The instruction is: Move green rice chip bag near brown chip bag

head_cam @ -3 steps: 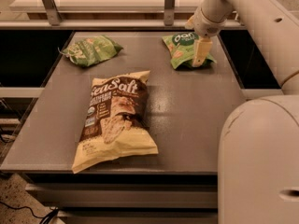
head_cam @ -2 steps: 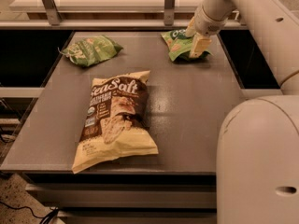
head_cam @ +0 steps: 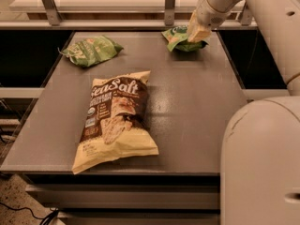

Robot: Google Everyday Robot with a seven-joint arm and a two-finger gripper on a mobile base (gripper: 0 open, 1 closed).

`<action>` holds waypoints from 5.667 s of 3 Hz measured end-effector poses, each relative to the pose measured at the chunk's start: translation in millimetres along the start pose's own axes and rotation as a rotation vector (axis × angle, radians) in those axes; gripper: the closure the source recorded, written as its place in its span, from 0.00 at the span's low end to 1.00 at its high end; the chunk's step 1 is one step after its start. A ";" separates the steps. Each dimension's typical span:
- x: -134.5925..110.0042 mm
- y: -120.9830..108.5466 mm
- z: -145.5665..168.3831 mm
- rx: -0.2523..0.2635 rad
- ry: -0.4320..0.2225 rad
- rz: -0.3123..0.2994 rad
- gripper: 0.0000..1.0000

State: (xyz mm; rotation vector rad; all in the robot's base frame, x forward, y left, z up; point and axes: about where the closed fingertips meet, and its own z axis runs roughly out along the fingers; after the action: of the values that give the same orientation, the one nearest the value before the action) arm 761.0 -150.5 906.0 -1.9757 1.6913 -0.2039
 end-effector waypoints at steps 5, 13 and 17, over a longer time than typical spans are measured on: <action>-86.8 -21.0 -177.8 0.196 -0.123 -0.277 1.00; -106.0 153.8 -179.2 0.115 -0.076 -0.264 1.00; -112.7 168.3 -146.3 0.079 -0.077 -0.272 1.00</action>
Offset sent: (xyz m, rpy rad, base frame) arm -0.0354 0.0177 0.1236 0.0544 -0.2018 0.1389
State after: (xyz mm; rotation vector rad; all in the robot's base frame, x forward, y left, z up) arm 526.4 -98.8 974.5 -2.1207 1.3432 -0.2825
